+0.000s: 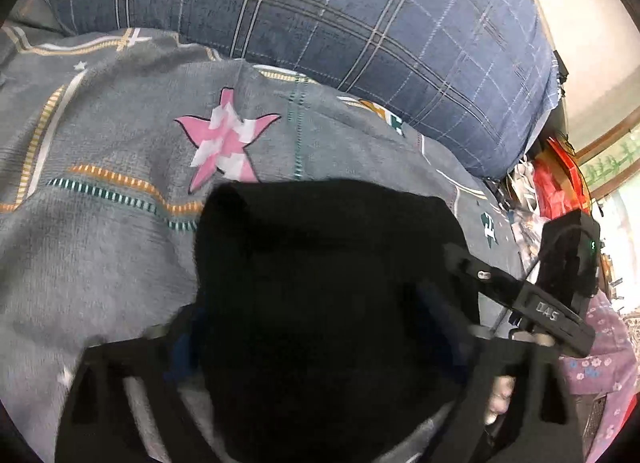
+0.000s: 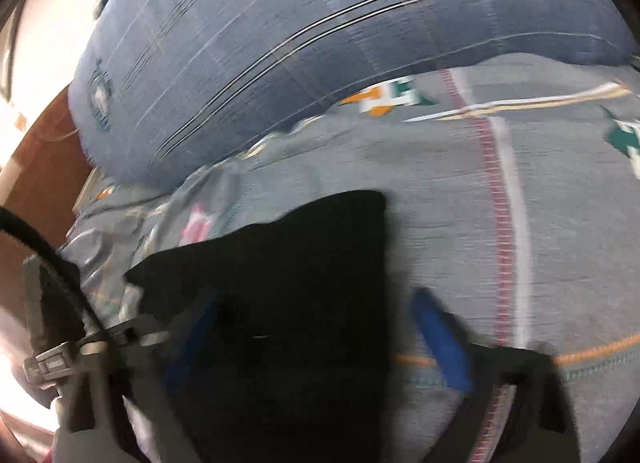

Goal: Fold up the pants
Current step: 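Grasp the folded black pants edge with the left gripper while the right gripper grasps beside it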

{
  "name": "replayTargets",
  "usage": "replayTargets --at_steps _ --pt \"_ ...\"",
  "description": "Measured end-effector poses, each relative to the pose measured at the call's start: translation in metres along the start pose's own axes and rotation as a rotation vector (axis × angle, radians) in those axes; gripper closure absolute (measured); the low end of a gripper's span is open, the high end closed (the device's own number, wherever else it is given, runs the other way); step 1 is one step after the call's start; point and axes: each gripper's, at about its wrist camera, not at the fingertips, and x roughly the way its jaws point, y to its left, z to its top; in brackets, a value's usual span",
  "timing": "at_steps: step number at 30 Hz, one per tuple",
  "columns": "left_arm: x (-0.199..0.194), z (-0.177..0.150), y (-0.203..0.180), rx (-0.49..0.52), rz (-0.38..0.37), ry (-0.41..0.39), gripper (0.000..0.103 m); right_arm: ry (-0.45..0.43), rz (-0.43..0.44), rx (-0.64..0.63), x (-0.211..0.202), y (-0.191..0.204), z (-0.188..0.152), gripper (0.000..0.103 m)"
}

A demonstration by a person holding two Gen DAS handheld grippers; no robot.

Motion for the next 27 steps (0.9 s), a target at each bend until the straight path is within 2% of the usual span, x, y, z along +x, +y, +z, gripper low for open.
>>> replayTargets --at_steps 2,3,4,6,8,13,16,18,19,20,21,23,25,27 --pt "-0.011 -0.004 -0.009 0.032 0.010 -0.012 0.042 -0.012 -0.039 -0.036 -0.004 0.013 0.001 0.048" --pt "-0.017 -0.006 -0.013 0.032 0.001 -0.019 0.045 -0.016 -0.030 -0.048 -0.009 0.019 0.001 0.067" --pt "-0.027 -0.007 -0.018 0.029 -0.023 -0.034 0.048 -0.024 0.004 -0.040 -0.018 0.023 0.001 0.074" --pt "-0.042 -0.005 -0.028 0.027 -0.068 -0.061 0.049 -0.043 0.058 -0.017 -0.034 0.024 0.004 0.075" --pt "-0.056 0.001 -0.039 0.043 -0.083 -0.090 0.049 -0.077 0.094 -0.014 -0.052 0.031 0.008 0.075" --pt "-0.042 0.027 -0.055 0.020 -0.094 -0.091 0.049 -0.151 0.072 -0.035 -0.084 0.036 0.029 0.076" --pt "-0.002 0.033 -0.051 0.009 0.007 -0.043 0.042 -0.161 0.022 -0.005 -0.080 0.019 0.037 0.075" --pt "0.032 0.031 -0.037 0.008 0.138 0.034 0.042 -0.127 -0.052 -0.014 -0.061 0.008 0.037 0.072" --pt "0.039 0.030 -0.028 -0.027 0.126 0.063 0.041 -0.098 -0.104 -0.026 -0.051 0.003 0.034 0.070" --pt "0.034 0.026 -0.019 -0.081 0.059 0.063 0.041 -0.076 -0.170 -0.043 -0.042 -0.003 0.032 0.069" --pt "0.025 0.024 -0.015 -0.116 0.021 0.052 0.041 -0.064 -0.226 -0.060 -0.036 -0.006 0.028 0.063" --pt "0.002 0.021 -0.016 -0.095 0.019 0.011 0.043 -0.098 -0.200 -0.046 -0.046 -0.013 0.021 0.060" --pt "-0.022 0.020 -0.024 -0.052 0.023 -0.045 0.043 -0.163 -0.211 -0.055 -0.067 -0.009 0.019 0.053" --pt "-0.031 0.024 -0.035 -0.026 0.014 -0.080 0.043 -0.224 -0.179 -0.075 -0.084 -0.001 0.020 0.053"
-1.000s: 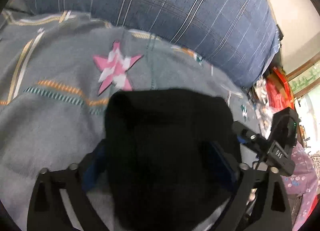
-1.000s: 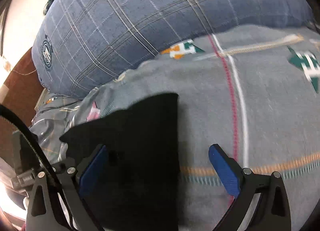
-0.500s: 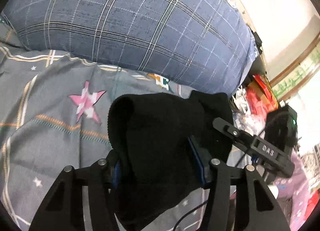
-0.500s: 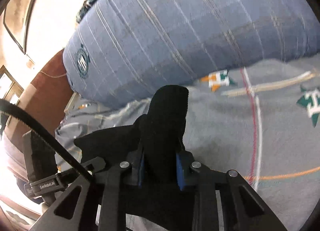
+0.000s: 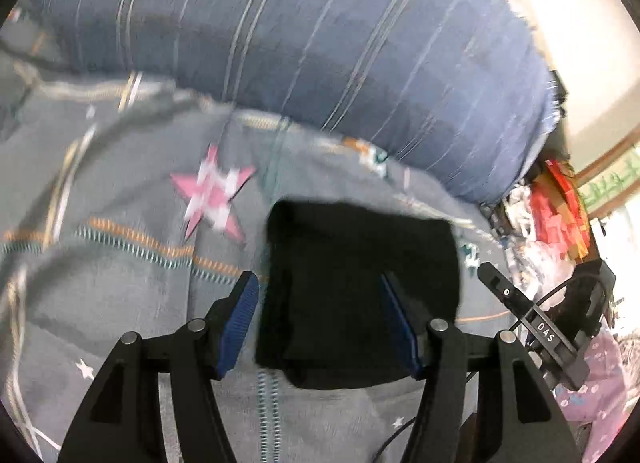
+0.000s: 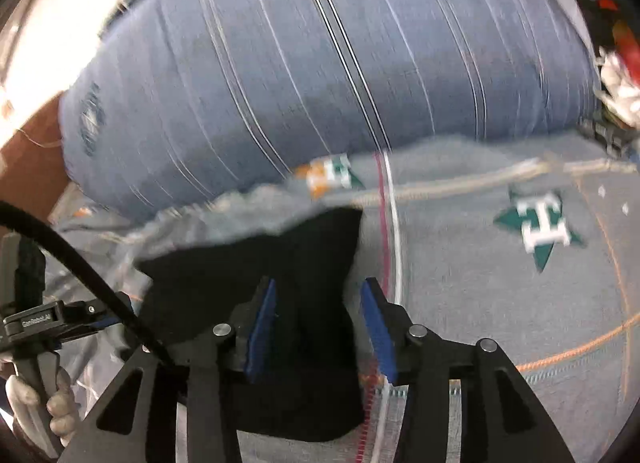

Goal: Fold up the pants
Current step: 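Grasp the folded black pants edge with the left gripper while the right gripper grasps beside it, then open both grippers and release the squared pants onto the sheet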

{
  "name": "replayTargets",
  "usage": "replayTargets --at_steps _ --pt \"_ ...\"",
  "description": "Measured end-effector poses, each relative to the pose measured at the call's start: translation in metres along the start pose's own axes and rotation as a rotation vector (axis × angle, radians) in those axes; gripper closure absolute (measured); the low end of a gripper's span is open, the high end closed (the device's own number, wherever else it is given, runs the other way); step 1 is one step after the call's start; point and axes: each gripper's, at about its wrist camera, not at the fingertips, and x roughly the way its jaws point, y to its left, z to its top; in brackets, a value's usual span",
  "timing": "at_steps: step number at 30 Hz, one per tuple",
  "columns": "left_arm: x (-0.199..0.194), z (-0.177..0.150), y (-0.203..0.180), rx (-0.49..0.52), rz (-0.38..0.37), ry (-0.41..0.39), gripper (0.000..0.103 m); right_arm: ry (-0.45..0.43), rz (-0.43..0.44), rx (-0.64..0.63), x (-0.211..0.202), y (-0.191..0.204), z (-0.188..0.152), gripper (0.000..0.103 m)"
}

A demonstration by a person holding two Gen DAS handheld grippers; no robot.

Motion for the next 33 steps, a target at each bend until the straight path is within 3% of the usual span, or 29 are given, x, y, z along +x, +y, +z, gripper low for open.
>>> replayTargets --at_steps 3,5,7,9,10,14,17,21,25,28,33 --pt "0.006 0.009 -0.020 0.025 -0.027 -0.043 0.041 0.003 0.128 0.066 0.001 0.008 0.009 0.053" --pt "0.030 0.016 -0.030 0.029 -0.035 -0.023 0.039 0.045 0.208 0.122 0.023 0.009 0.015 0.053" --pt "0.063 0.017 -0.026 0.005 -0.020 0.037 0.039 0.065 0.190 0.173 0.049 0.000 0.017 0.054" --pt "0.081 0.016 -0.014 -0.035 -0.028 0.045 0.040 0.097 0.192 0.253 0.070 -0.016 0.016 0.055" --pt "0.081 0.016 -0.009 -0.046 -0.062 0.011 0.040 0.107 0.203 0.297 0.081 -0.024 0.014 0.055" --pt "0.077 0.019 -0.003 -0.051 -0.117 0.021 0.039 0.074 0.269 0.393 0.089 -0.042 0.010 0.057" --pt "0.065 0.021 0.009 -0.108 -0.166 0.037 0.039 0.046 0.224 0.399 0.077 -0.043 0.016 0.057" --pt "0.025 0.005 0.001 -0.054 -0.044 -0.012 0.039 -0.058 0.112 0.356 0.026 -0.037 0.013 0.037" --pt "-0.020 -0.031 -0.023 0.051 0.070 -0.095 0.039 -0.119 0.065 0.245 -0.032 -0.012 -0.021 0.033" --pt "-0.048 -0.069 -0.047 0.141 0.175 -0.182 0.038 -0.115 0.032 0.184 -0.053 0.011 -0.056 0.030" --pt "-0.097 -0.123 -0.068 0.233 0.325 -0.345 0.024 -0.121 -0.034 0.138 -0.077 0.030 -0.109 0.030"
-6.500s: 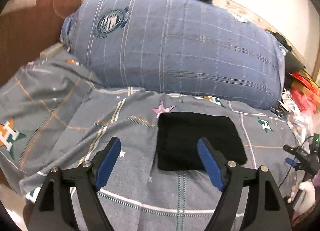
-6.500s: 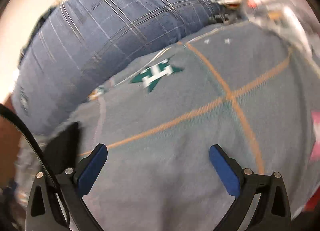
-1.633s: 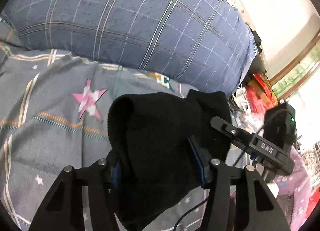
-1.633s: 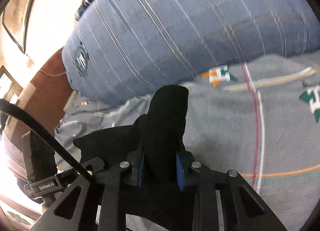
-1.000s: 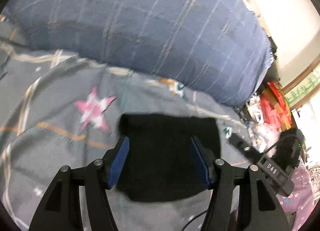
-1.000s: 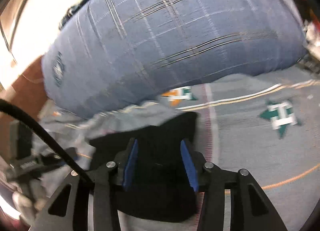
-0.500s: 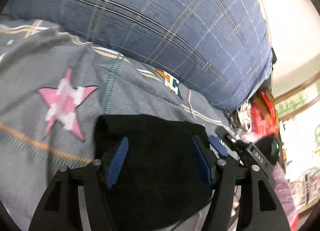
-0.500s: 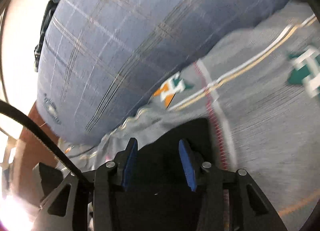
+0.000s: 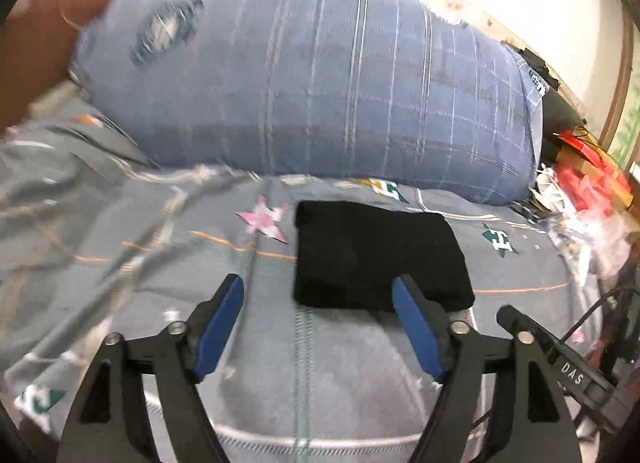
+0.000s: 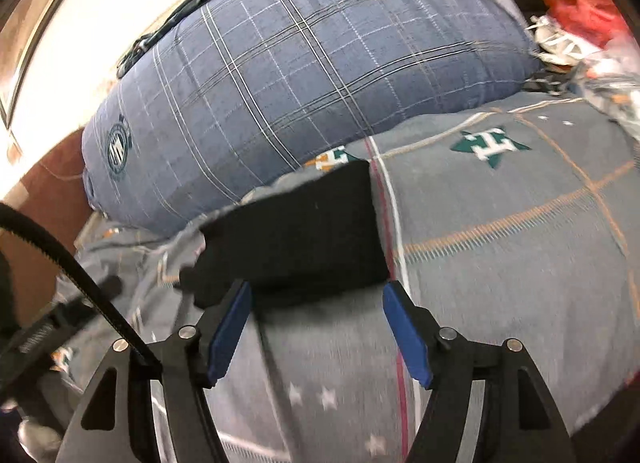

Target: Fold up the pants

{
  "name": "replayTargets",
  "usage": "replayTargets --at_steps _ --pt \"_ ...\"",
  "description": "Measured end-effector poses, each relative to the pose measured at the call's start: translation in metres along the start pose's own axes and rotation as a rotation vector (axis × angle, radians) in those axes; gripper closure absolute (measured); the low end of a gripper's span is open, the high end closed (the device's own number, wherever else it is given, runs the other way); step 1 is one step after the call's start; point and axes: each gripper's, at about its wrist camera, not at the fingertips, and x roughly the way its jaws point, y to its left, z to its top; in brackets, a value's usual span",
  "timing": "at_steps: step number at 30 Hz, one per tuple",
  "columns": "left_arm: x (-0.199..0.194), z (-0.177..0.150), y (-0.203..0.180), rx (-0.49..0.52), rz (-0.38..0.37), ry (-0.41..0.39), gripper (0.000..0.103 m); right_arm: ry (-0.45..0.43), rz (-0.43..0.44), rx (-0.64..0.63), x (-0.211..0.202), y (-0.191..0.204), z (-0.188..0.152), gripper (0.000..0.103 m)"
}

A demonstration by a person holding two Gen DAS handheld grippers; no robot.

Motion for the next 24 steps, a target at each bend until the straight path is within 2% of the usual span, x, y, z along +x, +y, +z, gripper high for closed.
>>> replayTargets --at_steps 4,8,14,24 --pt "-0.033 -0.009 -0.006 0.036 0.076 -0.064 0.016 -0.023 -0.037 -0.048 -0.021 0.008 -0.019 0.028" --pt "-0.065 -0.014 -0.014 0.068 0.145 -0.131 0.006 -0.049 -0.031 -0.065 -0.041 0.015 -0.028 0.026" --pt "-0.092 -0.015 -0.023 0.087 0.130 -0.176 0.005 -0.086 -0.042 -0.114 -0.064 0.029 -0.036 0.020" --pt "-0.086 -0.020 -0.026 0.093 0.115 -0.135 0.005 -0.051 -0.039 -0.155 -0.057 0.040 -0.047 0.018"
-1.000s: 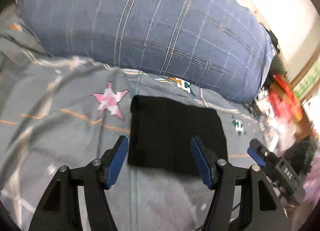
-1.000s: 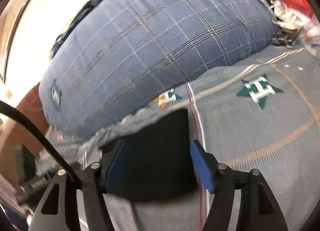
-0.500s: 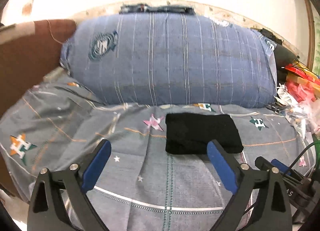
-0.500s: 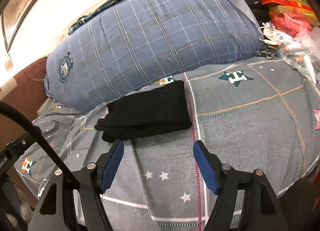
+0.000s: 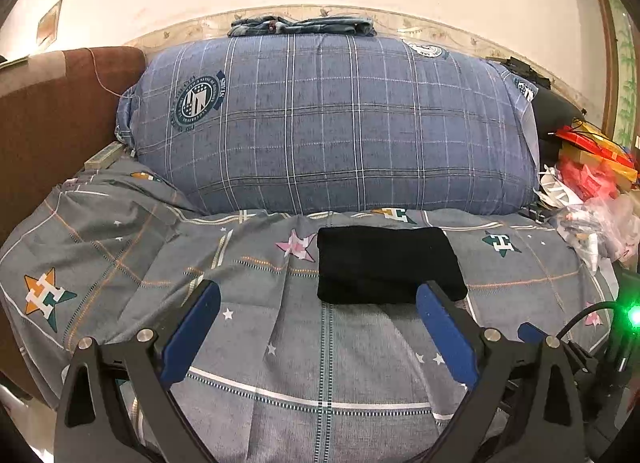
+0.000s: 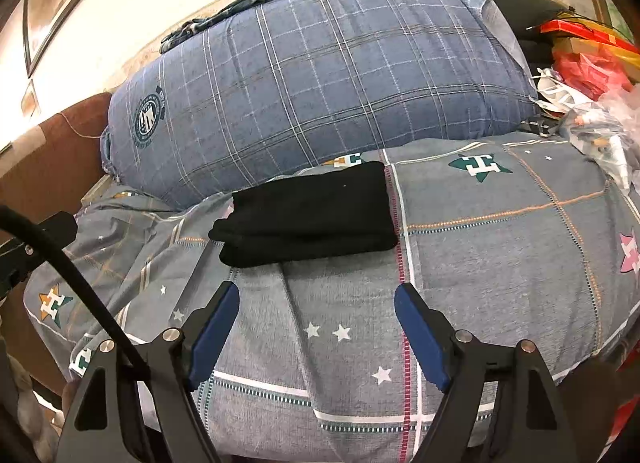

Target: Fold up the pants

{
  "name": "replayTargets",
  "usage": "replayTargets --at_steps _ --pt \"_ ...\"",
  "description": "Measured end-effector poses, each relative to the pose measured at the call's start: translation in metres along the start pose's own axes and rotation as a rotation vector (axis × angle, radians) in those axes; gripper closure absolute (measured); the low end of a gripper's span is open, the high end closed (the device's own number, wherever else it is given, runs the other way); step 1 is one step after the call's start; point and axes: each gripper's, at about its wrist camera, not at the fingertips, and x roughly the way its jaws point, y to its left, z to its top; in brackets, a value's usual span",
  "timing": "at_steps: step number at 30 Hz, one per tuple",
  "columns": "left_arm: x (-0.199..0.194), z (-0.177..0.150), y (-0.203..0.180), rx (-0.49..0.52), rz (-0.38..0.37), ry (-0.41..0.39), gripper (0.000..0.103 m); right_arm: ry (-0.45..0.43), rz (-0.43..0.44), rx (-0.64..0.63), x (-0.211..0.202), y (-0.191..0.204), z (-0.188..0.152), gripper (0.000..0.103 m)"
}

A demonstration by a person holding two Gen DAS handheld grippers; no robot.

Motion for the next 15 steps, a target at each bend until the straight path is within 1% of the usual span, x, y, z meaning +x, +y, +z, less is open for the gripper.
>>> replayTargets --at_steps 6,15 --pt "0.0059 -0.0055 -0.0024 0.004 -0.008 0.027 0.005 0.027 0.000 0.007 0.0077 -0.0004 -0.0056 0.018" --pt "0.0090 -0.0092 -0.0003 -0.003 -0.016 0.044 0.005 0.037 0.000 0.002 0.0101 0.0011 -0.0079 0.017"
